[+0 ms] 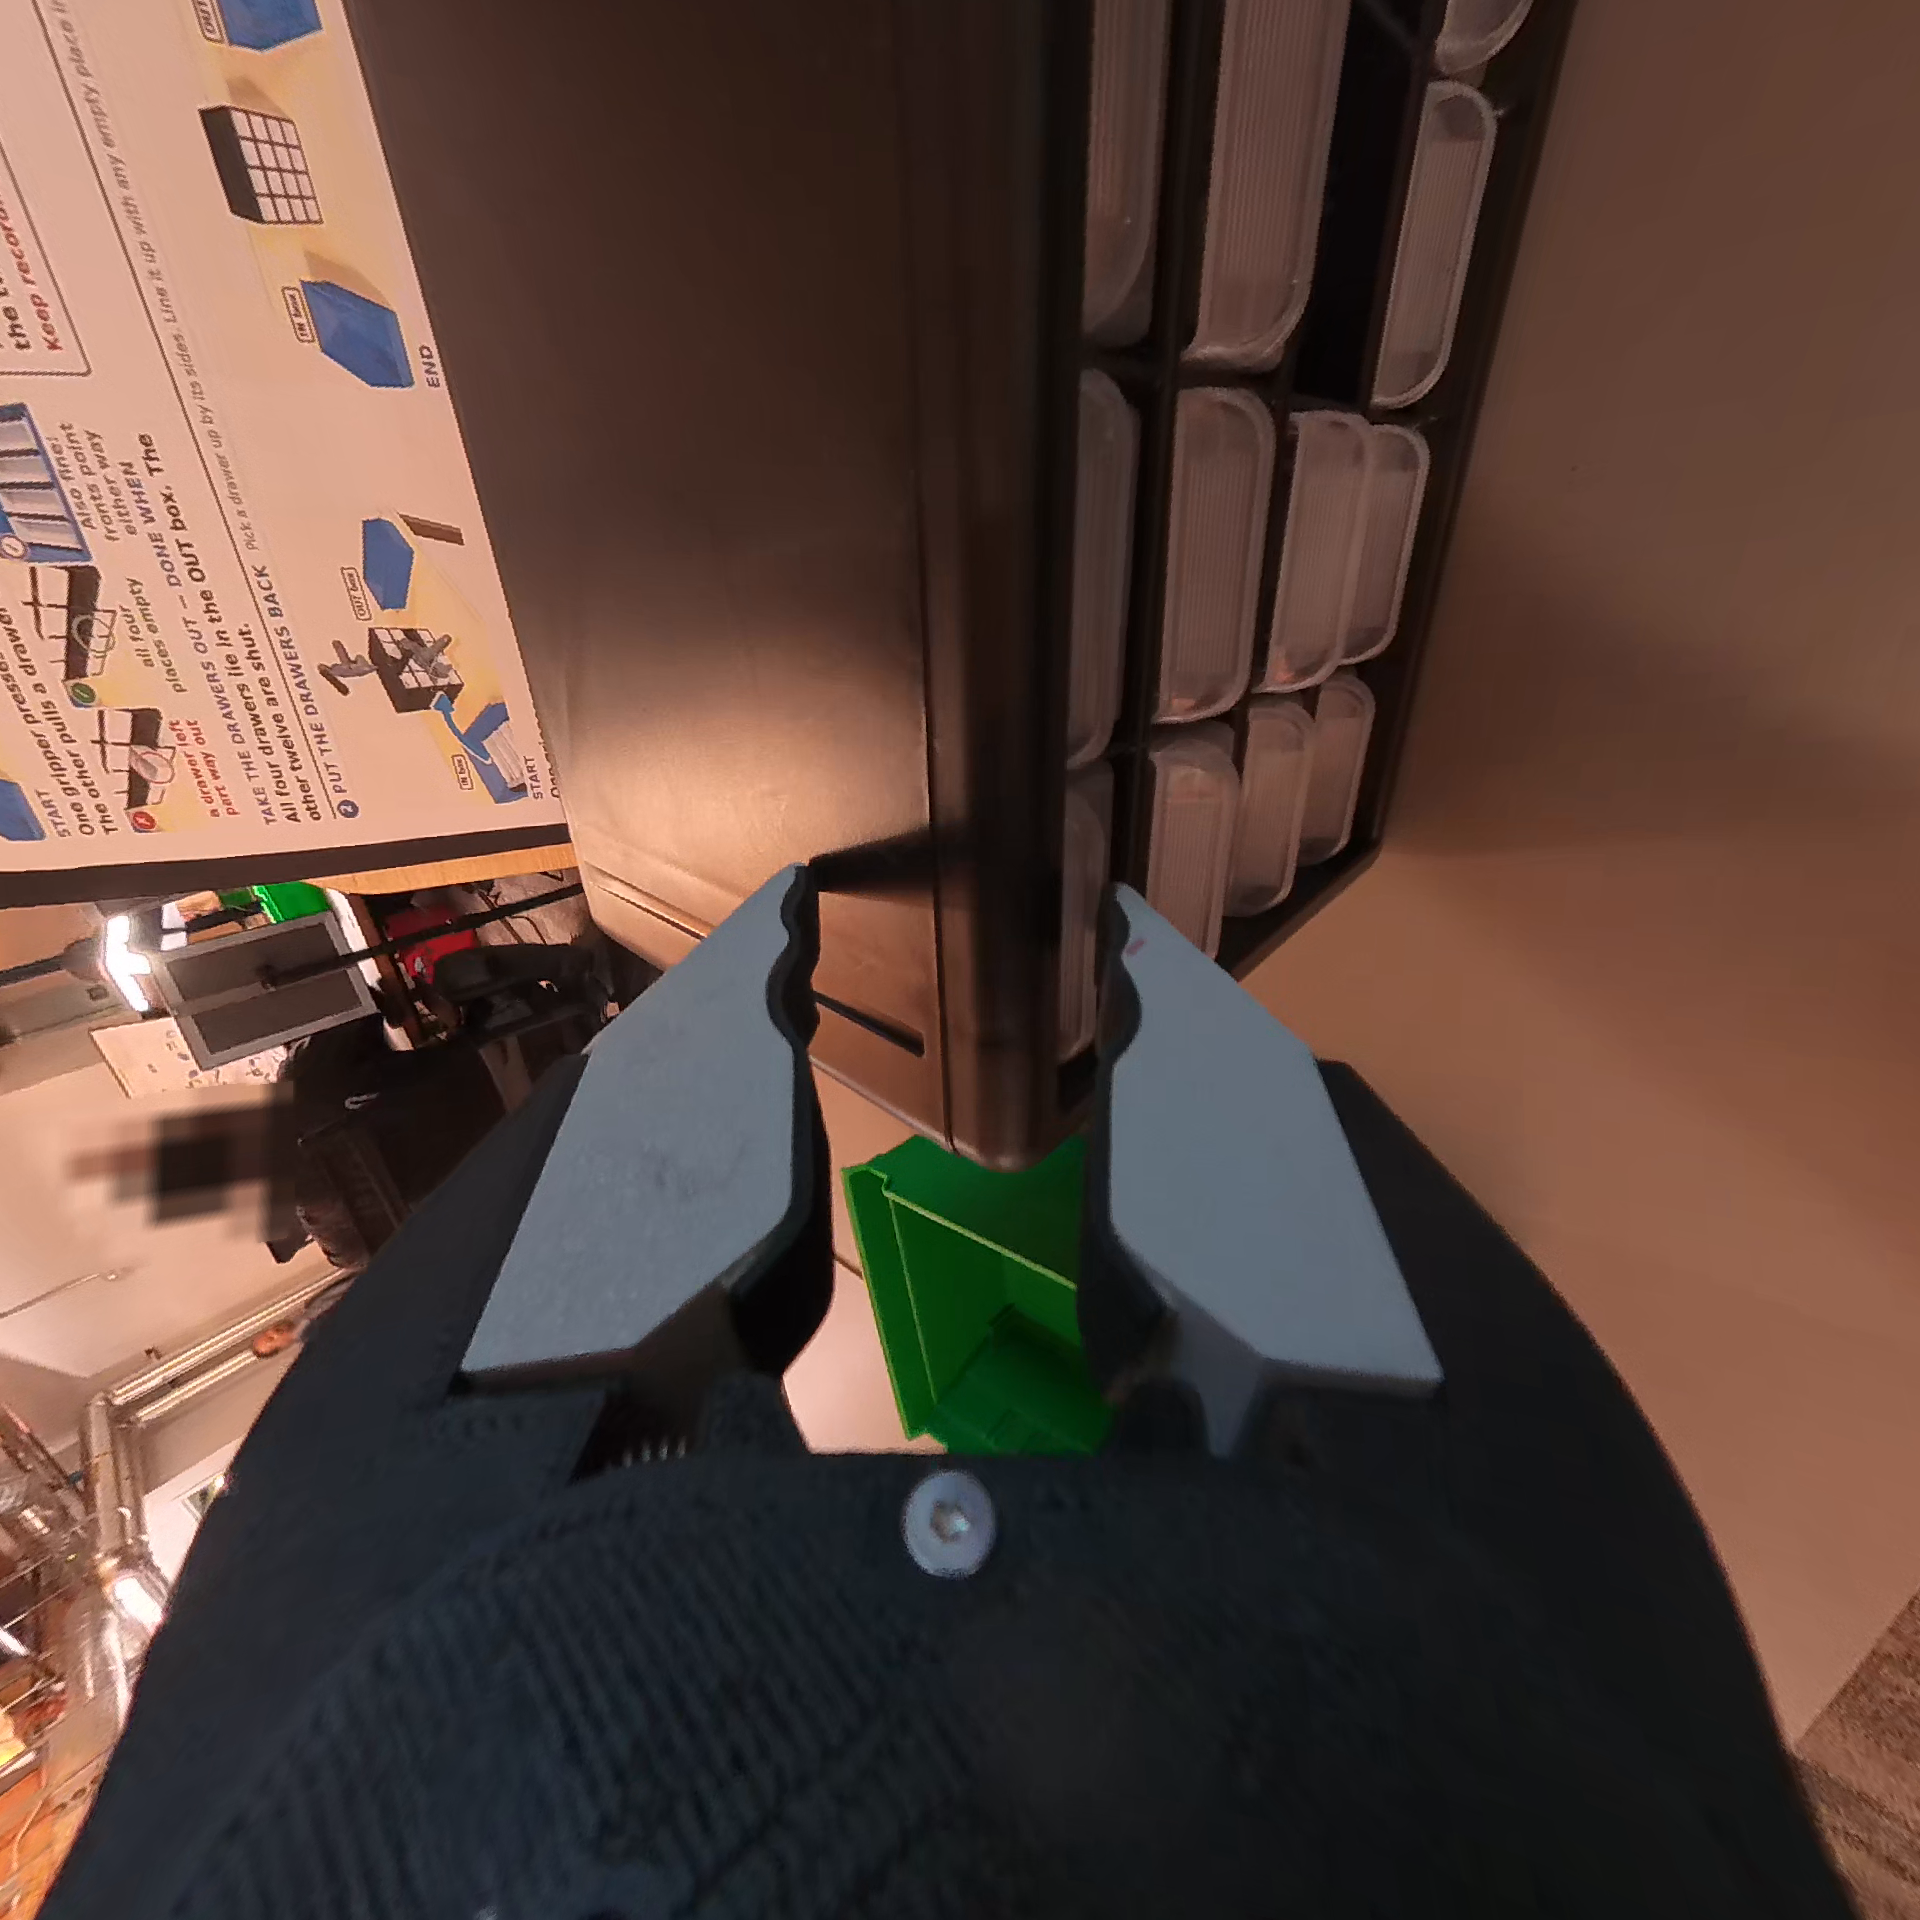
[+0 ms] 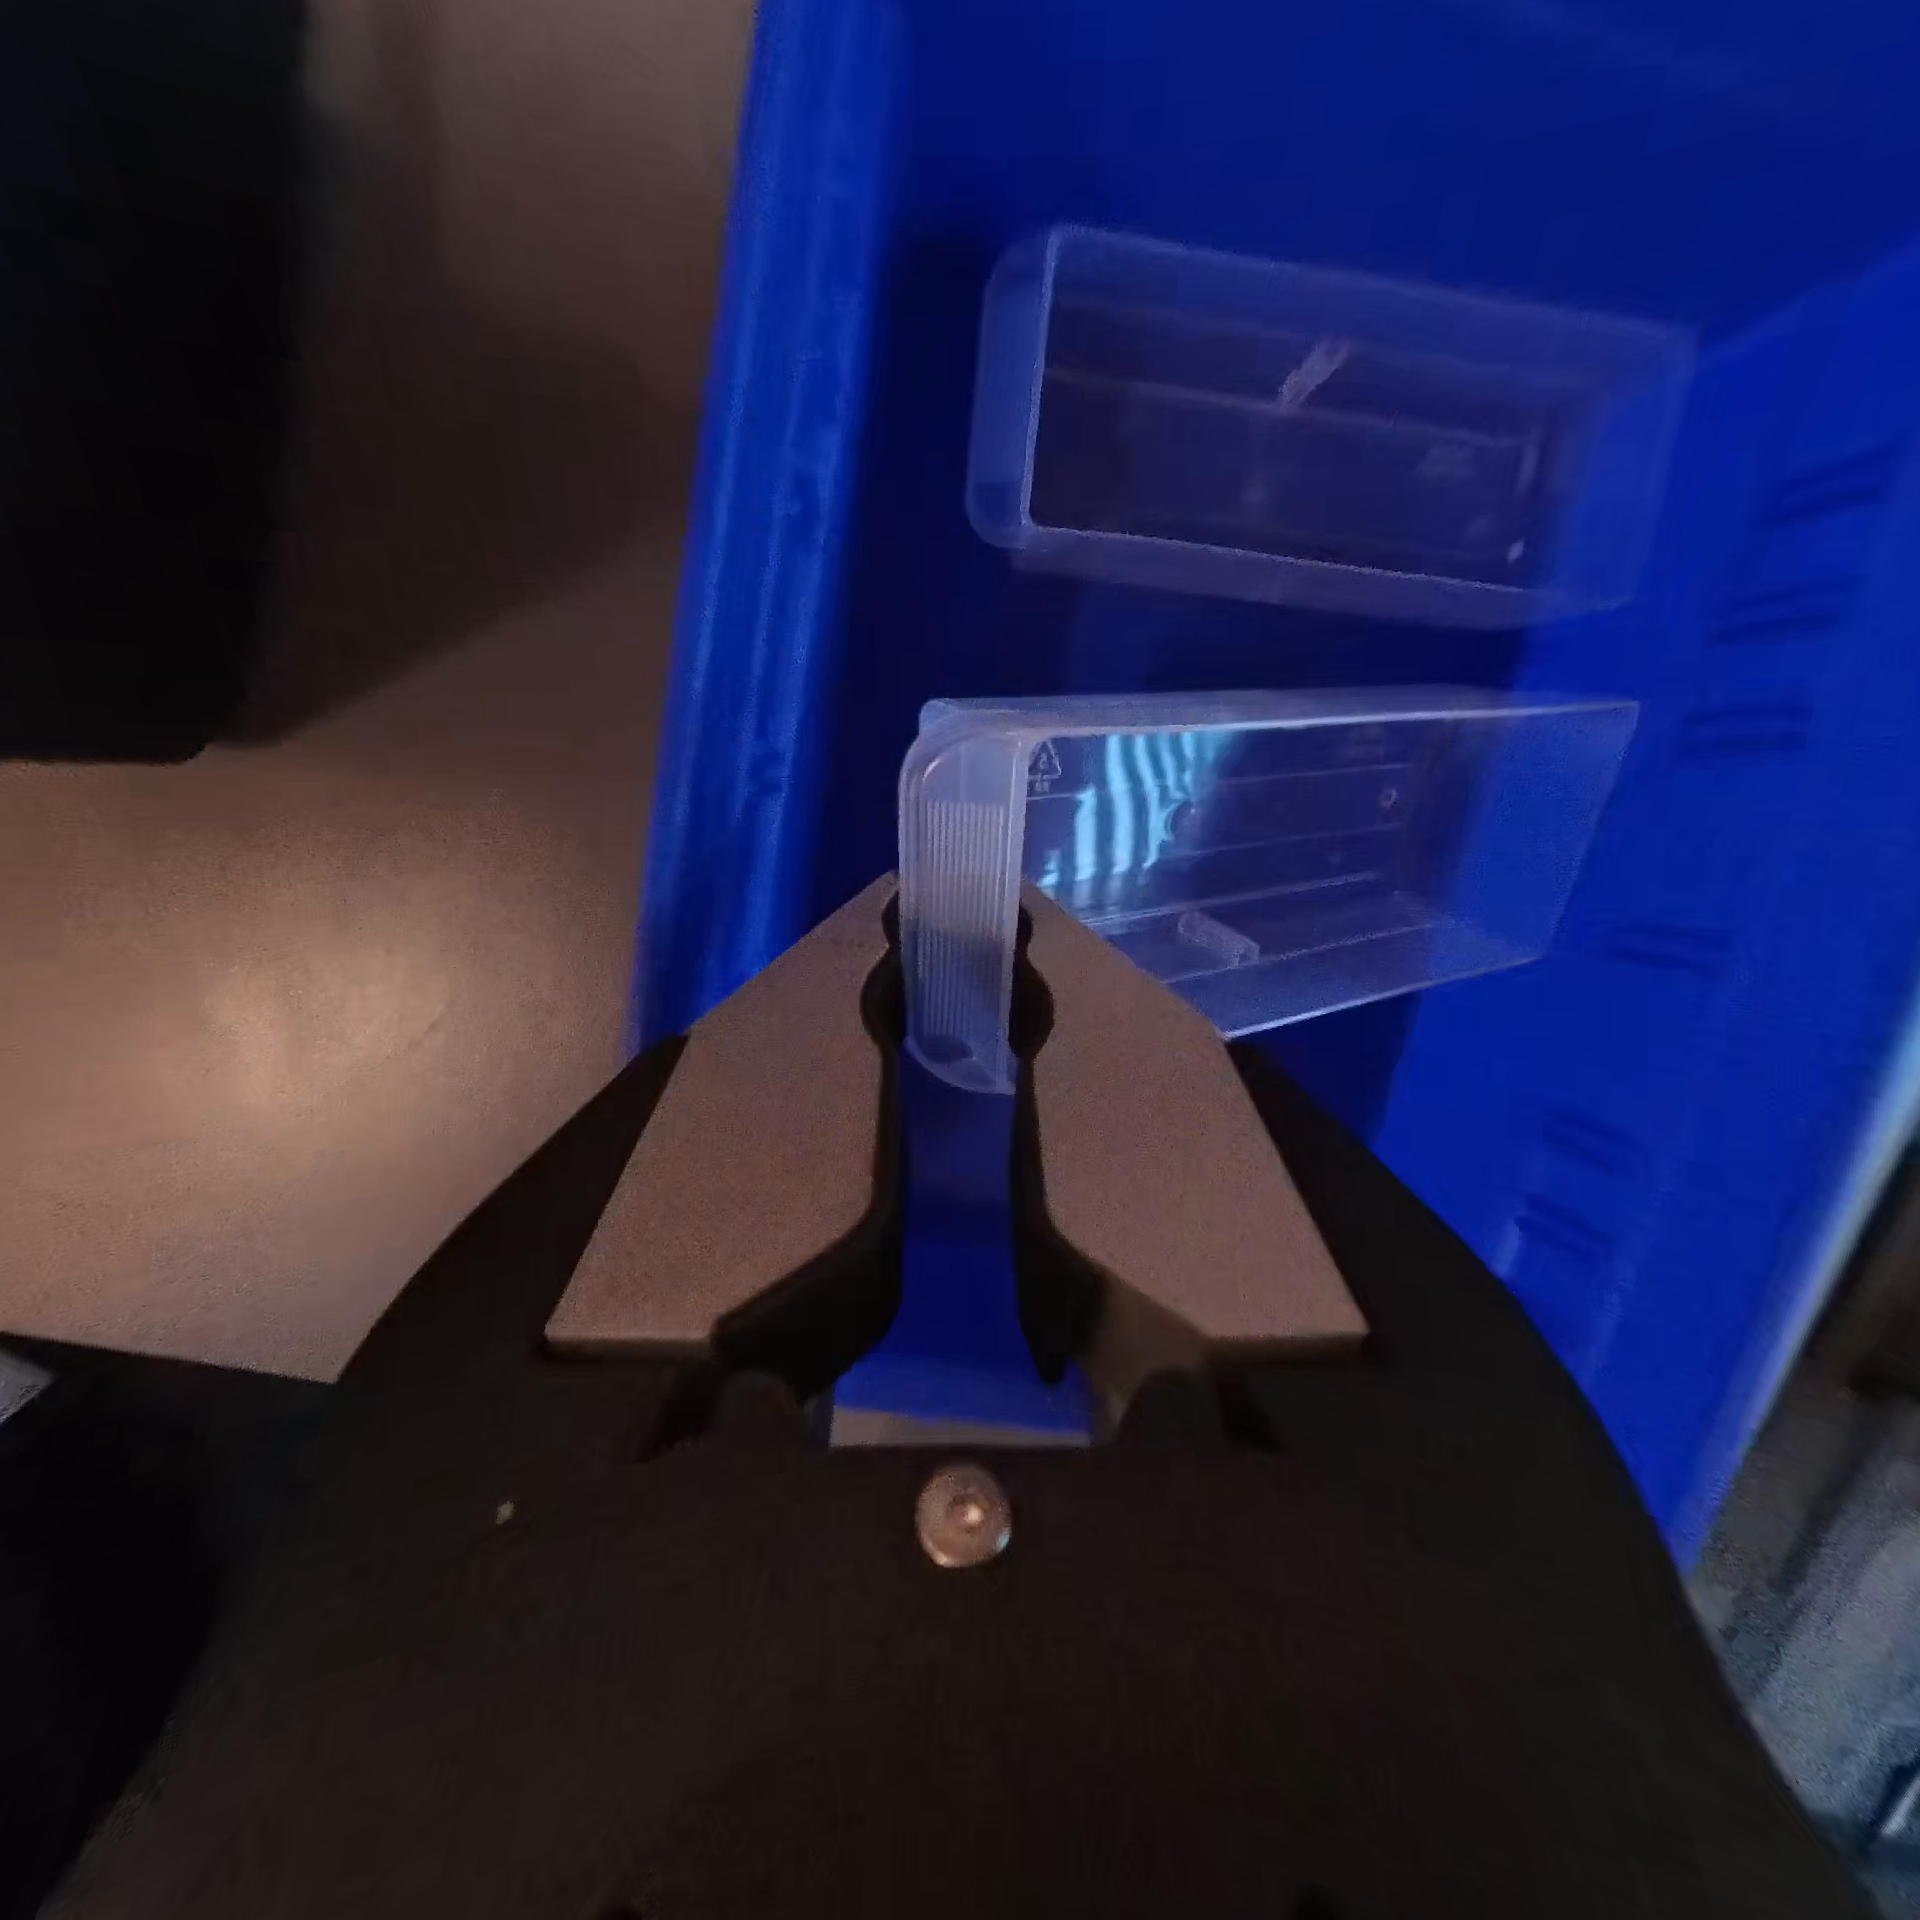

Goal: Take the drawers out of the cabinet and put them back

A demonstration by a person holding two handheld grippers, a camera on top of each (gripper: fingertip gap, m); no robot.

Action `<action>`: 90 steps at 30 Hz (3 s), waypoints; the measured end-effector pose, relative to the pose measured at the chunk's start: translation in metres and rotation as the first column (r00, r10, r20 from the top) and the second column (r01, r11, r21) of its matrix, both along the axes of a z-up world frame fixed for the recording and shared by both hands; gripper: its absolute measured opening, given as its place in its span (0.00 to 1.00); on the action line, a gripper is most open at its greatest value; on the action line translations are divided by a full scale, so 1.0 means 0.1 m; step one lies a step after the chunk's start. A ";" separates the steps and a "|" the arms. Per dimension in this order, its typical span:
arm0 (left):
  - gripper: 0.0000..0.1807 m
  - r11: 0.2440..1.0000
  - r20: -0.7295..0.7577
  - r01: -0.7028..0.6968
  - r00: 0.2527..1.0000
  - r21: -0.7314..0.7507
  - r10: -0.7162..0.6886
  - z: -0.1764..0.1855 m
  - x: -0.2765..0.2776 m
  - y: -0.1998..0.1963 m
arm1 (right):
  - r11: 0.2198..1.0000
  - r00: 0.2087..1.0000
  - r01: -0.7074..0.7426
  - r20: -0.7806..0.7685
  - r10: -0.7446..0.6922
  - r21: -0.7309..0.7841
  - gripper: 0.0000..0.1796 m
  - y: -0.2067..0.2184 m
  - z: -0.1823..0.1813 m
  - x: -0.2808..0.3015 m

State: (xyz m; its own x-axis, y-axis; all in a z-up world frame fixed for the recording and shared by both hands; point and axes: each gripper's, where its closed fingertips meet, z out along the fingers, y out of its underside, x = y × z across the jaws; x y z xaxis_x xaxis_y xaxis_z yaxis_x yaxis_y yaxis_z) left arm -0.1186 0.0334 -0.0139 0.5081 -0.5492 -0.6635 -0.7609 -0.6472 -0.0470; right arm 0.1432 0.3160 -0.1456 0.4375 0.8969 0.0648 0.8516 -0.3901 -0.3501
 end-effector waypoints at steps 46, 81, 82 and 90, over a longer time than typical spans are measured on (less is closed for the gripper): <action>0.29 1.000 -0.041 -0.017 0.999 -0.016 0.017 0.00 0.00 0.00 | 0.904 0.593 -0.356 -0.691 0.413 0.236 0.35 -2.72 0.56 -1.23; 0.29 1.000 -0.031 -0.016 0.999 0.013 0.016 -0.01 0.00 0.01 | 0.857 0.374 -0.323 -0.886 -0.275 -0.402 0.07 -2.64 0.34 -2.16; 0.29 1.000 -0.031 -0.017 0.999 0.013 0.017 -0.01 0.00 0.01 | 0.850 0.370 -0.330 -0.884 -0.285 -0.412 0.06 -2.64 0.34 -2.16; 0.29 1.000 -0.039 -0.013 0.999 0.015 0.013 -0.01 0.00 0.01 | 0.836 0.454 -0.454 -0.888 -0.080 -0.308 0.00 -3.10 0.25 -1.79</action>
